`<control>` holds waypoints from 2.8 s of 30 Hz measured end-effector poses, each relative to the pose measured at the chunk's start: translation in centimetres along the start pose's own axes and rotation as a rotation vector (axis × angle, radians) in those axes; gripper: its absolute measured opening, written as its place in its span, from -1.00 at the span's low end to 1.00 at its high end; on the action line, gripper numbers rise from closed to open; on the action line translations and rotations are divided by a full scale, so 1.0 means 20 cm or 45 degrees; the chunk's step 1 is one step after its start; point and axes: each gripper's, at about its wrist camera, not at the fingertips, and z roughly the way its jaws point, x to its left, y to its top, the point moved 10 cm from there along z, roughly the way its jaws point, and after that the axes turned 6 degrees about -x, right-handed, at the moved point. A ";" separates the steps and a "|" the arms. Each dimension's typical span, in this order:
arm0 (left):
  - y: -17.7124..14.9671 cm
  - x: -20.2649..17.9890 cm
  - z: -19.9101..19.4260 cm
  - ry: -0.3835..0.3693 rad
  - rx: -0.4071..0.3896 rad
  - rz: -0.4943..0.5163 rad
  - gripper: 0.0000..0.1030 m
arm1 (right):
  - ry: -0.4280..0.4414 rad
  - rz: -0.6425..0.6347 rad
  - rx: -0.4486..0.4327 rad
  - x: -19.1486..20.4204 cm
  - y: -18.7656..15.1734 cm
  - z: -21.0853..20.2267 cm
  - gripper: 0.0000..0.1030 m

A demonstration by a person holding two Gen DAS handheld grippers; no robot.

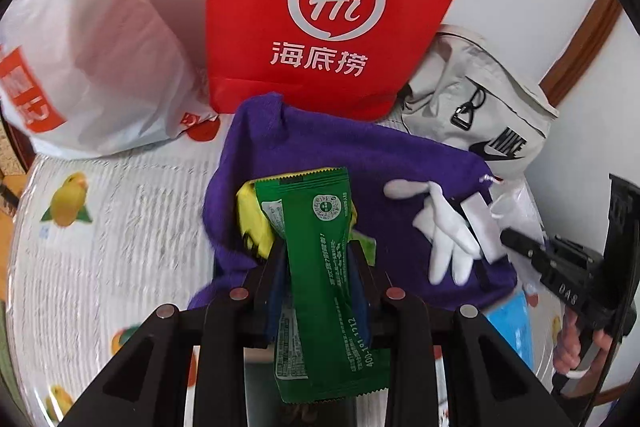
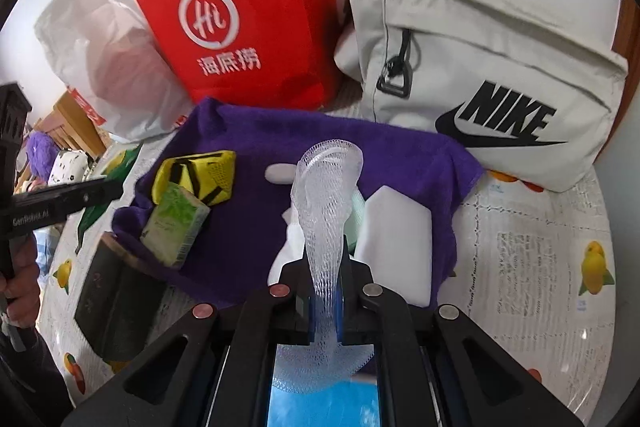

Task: Organize soft objects
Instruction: 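Carry the green packet and mesh bag in both grippers over the purple towel, then open both grippers to release the packet and bag onto the towel, then grasp the crumpled white tissue with the left gripper while the right gripper approaches the white printed packet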

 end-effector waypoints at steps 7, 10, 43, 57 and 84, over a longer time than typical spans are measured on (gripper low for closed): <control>0.07 0.01 0.20 0.018 0.053 0.001 -0.41 | 0.018 -0.005 0.092 -0.03 -0.03 0.13 -0.79; 0.08 0.01 0.25 0.045 0.066 0.044 -0.40 | 0.052 0.006 0.101 -0.04 -0.03 0.15 -0.37; -0.22 -0.13 -0.47 0.143 -0.147 0.186 0.38 | 0.082 -0.044 -0.072 0.29 -0.34 -0.53 0.20; -0.70 -0.19 -0.71 0.070 -0.150 0.176 0.38 | 0.092 0.077 -0.070 0.36 -0.82 -0.78 0.20; -1.24 -0.48 -0.25 0.013 0.010 0.490 0.45 | -0.026 0.176 -0.043 0.15 -1.20 -0.77 0.20</control>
